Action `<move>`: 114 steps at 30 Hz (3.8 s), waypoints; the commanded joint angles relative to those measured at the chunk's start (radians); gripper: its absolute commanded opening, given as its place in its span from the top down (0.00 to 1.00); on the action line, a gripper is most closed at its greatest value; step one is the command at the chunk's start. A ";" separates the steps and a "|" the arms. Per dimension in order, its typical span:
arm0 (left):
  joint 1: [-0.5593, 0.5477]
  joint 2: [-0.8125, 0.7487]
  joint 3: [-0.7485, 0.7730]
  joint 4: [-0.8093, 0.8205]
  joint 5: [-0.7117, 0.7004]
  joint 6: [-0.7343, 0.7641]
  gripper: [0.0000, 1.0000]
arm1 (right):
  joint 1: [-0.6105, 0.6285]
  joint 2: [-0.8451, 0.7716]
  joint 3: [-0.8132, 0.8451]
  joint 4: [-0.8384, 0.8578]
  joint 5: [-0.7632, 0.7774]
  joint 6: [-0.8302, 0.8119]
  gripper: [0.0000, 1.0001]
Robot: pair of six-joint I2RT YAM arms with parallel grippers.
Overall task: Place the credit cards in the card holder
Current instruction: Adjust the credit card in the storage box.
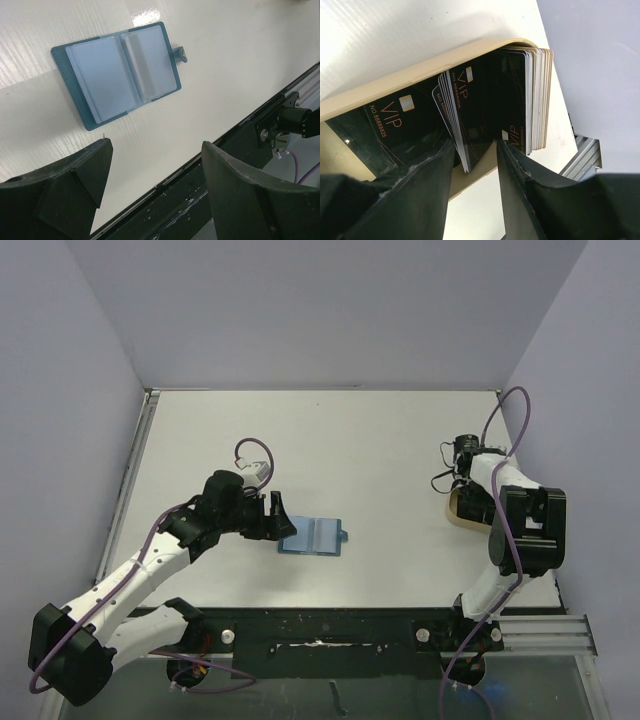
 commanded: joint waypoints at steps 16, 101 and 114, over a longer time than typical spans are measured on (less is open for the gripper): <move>0.011 -0.015 0.036 0.045 0.032 0.010 0.29 | -0.033 -0.085 0.038 -0.002 0.013 -0.013 0.57; 0.018 -0.033 0.030 0.074 0.077 0.007 0.29 | -0.077 -0.050 0.068 -0.058 0.104 0.002 0.62; 0.022 -0.038 0.023 0.077 0.082 0.006 0.30 | -0.090 -0.004 0.096 -0.076 0.115 0.000 0.60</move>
